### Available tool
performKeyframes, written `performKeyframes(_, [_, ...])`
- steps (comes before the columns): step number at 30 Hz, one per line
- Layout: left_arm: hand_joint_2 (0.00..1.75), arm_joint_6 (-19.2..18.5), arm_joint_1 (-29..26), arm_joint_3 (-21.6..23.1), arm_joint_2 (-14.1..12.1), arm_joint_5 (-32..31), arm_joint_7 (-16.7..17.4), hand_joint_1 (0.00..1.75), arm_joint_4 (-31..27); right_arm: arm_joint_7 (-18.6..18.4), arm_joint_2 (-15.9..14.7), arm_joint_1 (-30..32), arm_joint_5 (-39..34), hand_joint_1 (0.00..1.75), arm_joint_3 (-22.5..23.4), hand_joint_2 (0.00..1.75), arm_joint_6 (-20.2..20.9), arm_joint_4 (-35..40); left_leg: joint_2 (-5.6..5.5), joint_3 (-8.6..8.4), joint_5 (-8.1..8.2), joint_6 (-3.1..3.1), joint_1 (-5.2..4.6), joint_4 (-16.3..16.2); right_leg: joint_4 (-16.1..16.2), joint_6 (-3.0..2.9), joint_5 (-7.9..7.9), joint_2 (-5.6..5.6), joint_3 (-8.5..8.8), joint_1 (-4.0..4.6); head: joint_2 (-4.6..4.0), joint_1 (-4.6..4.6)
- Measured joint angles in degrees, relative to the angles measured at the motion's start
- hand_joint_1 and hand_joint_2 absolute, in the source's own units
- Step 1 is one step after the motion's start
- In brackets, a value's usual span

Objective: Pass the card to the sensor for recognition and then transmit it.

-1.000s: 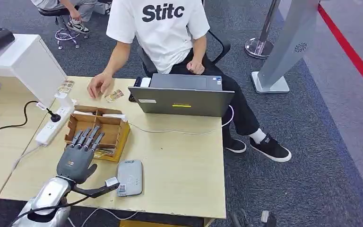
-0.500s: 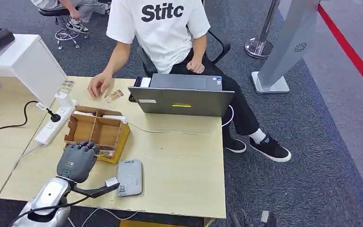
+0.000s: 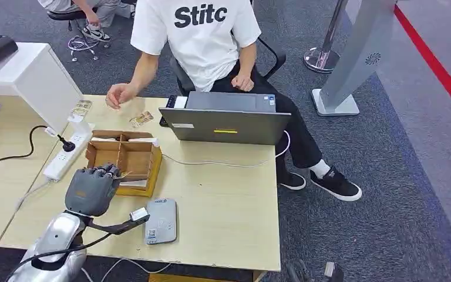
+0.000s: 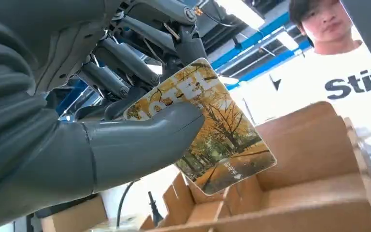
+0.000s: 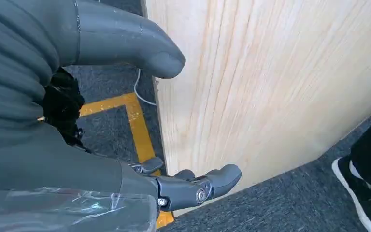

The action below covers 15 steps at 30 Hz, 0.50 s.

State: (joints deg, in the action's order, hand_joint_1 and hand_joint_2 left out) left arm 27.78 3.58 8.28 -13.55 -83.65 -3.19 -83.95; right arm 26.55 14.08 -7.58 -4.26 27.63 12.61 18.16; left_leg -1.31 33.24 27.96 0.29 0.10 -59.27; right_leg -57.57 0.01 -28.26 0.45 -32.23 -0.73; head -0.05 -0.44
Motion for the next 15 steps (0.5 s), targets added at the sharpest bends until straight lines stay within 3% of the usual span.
performKeyframes(15, [1.75, 0.90, 1.79, -0.02, 0.55, 2.74, 0.52, 1.75, -6.13, 0.00, 0.00, 0.03, -0.33, 0.00, 0.00, 1.75, -0.07, -0.02, -0.02, 0.01, 0.00, 0.00, 0.01, 0.00, 0.00, 0.00, 0.00, -0.01, 0.00, 0.00, 0.00, 0.00])
